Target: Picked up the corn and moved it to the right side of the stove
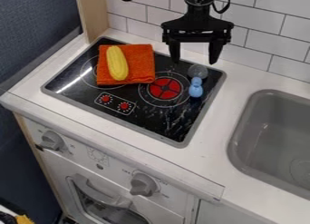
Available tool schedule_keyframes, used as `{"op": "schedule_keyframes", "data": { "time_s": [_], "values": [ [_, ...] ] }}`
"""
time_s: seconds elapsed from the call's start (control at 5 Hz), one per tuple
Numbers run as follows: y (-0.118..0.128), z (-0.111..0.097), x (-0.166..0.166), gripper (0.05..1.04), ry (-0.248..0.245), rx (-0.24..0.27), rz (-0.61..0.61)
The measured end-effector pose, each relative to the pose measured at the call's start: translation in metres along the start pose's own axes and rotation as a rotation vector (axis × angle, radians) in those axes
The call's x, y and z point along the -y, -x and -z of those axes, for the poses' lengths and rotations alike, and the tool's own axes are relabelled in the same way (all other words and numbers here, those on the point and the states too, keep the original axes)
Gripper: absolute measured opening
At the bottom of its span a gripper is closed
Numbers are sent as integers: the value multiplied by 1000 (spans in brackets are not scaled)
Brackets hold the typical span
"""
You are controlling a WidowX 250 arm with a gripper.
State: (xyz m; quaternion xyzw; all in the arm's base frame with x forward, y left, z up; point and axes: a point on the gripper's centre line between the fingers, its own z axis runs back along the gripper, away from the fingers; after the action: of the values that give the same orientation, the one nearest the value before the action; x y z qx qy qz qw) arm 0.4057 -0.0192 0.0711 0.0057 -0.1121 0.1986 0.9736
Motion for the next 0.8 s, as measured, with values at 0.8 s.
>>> {"op": "schedule_keyframes", "data": {
  "time_s": [0.8],
  "values": [
    [3,10,-50,1001,-107,-20,-180]
  ]
}}
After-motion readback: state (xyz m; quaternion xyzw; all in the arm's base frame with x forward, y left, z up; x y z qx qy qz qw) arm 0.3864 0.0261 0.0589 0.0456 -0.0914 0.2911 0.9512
